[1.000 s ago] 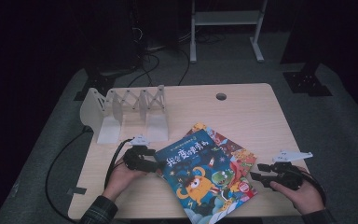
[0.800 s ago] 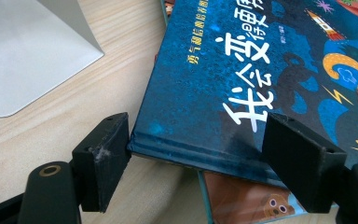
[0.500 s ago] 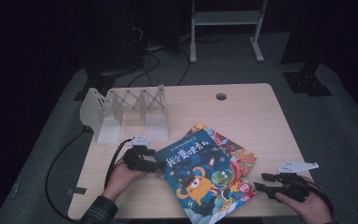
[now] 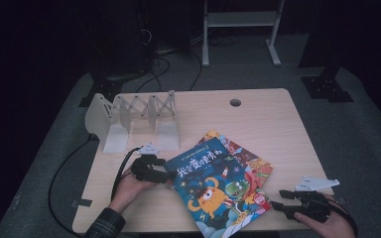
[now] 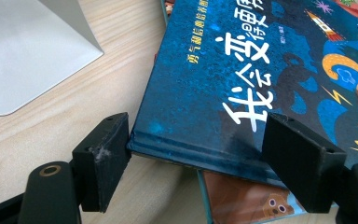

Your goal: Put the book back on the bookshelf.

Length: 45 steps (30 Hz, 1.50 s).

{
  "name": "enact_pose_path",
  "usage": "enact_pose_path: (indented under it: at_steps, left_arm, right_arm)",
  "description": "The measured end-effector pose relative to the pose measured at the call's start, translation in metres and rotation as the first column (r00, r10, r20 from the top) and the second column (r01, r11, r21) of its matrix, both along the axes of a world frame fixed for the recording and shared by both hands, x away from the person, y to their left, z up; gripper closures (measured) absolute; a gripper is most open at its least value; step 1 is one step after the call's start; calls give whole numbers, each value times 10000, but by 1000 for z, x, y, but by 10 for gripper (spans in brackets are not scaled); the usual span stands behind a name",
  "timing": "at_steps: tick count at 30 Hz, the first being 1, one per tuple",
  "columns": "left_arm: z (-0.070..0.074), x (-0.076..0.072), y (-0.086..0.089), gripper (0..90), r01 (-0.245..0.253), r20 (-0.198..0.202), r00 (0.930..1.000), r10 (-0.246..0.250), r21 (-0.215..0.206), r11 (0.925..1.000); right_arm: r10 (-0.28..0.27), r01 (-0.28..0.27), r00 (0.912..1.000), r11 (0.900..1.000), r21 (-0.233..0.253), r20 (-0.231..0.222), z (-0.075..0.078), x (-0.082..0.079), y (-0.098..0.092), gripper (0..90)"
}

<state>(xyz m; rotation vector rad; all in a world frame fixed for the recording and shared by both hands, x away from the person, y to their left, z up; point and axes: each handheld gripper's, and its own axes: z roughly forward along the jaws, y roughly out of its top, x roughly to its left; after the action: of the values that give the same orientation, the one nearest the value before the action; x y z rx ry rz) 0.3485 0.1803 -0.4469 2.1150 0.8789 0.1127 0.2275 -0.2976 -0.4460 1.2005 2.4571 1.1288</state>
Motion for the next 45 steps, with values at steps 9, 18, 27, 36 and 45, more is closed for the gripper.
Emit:
enact_pose_path:
  at_steps: [9,18,27,36,45]
  left_arm:
    - [0,-1,1,228,221,-196,9996,-221,-15,9998]
    - [1,-5,-2,201,898,-222,9957,-896,77,9959]
    - [1,-7,-2,197,1253,-301,9917,-1252,26,9921]
    - [-1,-6,-2,188,1299,-475,9903,-1304,-133,9914]
    - [-3,-2,1,146,1037,-641,9924,-1047,-191,9944]
  right_arm:
    - [-286,301,9990,9986,-426,334,0,9,0,427]
    - [-570,624,9966,9938,-921,601,-2,28,-3,443]
    - [-939,1003,9930,9909,-902,718,-3,48,-4,431]
    - [-1005,1244,9848,9775,-1705,1419,2,71,9,406]
    - [-845,1194,9808,9728,-1983,1760,3,87,17,389]
